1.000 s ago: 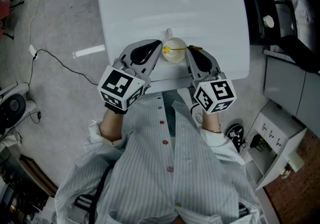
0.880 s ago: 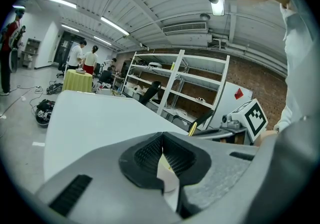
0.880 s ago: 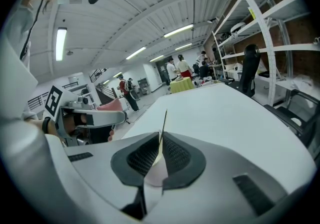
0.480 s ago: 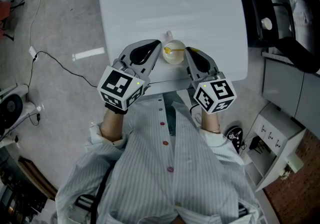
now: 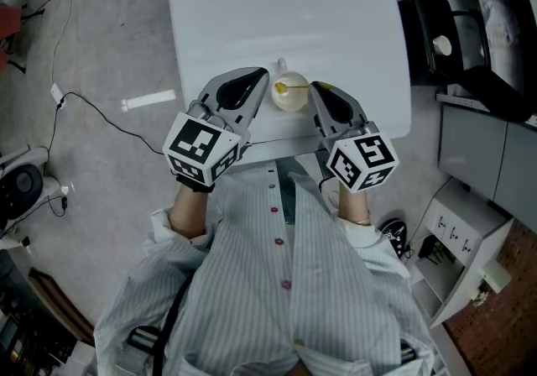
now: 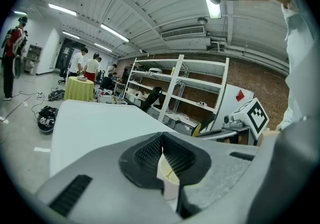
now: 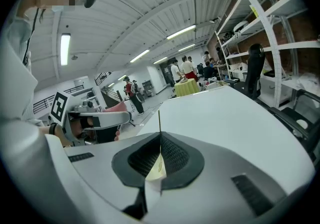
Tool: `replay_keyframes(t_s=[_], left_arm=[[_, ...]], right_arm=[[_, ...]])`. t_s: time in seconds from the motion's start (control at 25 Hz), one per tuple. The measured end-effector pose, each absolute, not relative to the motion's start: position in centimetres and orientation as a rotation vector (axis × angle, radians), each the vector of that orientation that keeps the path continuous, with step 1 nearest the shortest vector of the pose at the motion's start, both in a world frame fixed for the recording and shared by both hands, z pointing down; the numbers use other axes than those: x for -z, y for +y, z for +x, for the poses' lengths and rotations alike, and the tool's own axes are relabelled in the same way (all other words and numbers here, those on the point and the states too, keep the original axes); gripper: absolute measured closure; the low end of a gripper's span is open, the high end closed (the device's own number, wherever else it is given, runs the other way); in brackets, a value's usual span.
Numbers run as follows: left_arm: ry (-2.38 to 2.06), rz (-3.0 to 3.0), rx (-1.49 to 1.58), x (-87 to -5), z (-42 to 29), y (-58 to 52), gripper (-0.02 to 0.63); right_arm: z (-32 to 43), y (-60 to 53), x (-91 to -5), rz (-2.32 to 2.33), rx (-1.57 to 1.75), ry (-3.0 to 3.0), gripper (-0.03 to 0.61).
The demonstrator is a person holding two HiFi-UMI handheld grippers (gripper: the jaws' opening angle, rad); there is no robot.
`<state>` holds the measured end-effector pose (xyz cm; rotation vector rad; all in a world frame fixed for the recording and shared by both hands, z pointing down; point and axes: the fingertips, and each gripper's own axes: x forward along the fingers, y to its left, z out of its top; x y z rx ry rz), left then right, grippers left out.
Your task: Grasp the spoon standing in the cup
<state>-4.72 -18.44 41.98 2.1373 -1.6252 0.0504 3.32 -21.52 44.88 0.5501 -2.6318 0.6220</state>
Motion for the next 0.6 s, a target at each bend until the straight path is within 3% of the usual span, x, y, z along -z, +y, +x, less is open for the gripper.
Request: replay_keyframes(t_s=[0.6], left_arm=[[-1.694,2.173,-0.003,-38.5,-4.6,-17.9,0.604]], right_arm=[[4.1,-21.4,-39.9,0.527,-0.549,-2.725,0.568]])
